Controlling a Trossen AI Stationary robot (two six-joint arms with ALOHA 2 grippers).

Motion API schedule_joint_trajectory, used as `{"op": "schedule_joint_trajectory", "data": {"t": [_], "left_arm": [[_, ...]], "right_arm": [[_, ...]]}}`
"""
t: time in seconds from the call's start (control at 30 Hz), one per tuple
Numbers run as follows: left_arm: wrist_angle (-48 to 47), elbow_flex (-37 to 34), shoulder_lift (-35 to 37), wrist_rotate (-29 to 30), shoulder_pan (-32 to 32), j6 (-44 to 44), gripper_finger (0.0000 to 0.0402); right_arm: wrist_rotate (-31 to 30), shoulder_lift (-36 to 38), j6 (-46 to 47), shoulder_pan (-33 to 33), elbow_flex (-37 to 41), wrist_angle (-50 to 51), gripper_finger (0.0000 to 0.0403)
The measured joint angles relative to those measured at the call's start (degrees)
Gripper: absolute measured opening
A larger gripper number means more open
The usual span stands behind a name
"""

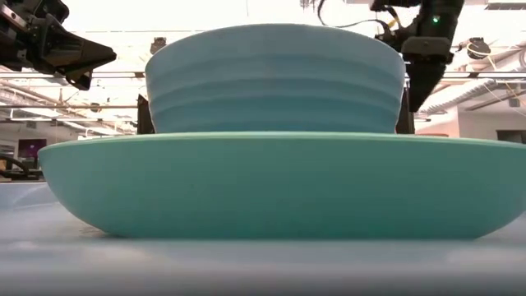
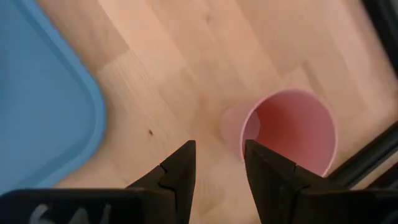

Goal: Set up tray
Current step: Put the pink cup at the top right of the blue plate

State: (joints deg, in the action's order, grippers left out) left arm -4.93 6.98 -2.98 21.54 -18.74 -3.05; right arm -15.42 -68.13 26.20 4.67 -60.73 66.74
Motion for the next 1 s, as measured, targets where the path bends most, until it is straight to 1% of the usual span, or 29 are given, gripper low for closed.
{"op": "schedule_joint_trajectory", "data": {"t": [0.27,0.53,0.63,0.83,1.0], "left_arm": [[0.02,0.00,-0.01,0.00,0.01,0.00,0.0047],[0.00,0.00,0.00,0.00,0.01,0.00,0.0047],[0.00,0.00,0.00,0.00,0.00,0.00,0.0047],[0.00,0.00,-0.01,0.00,0.00,0.00,0.0047],[0.00,0.00,0.00,0.02,0.00,0.01,0.0047]], "right_arm": [[0.86,-0.16,-2.06,1.69,4.15,-2.62,0.0125],[0.87,-0.16,-4.65,4.39,6.39,-4.94,0.0125],[2.23,-0.16,-5.31,5.60,6.91,-5.67,0.0125],[2.41,-0.16,-6.12,7.06,7.46,-6.53,0.0125],[4.95,-0.16,-6.42,8.30,8.41,-7.36,0.0122]]}}
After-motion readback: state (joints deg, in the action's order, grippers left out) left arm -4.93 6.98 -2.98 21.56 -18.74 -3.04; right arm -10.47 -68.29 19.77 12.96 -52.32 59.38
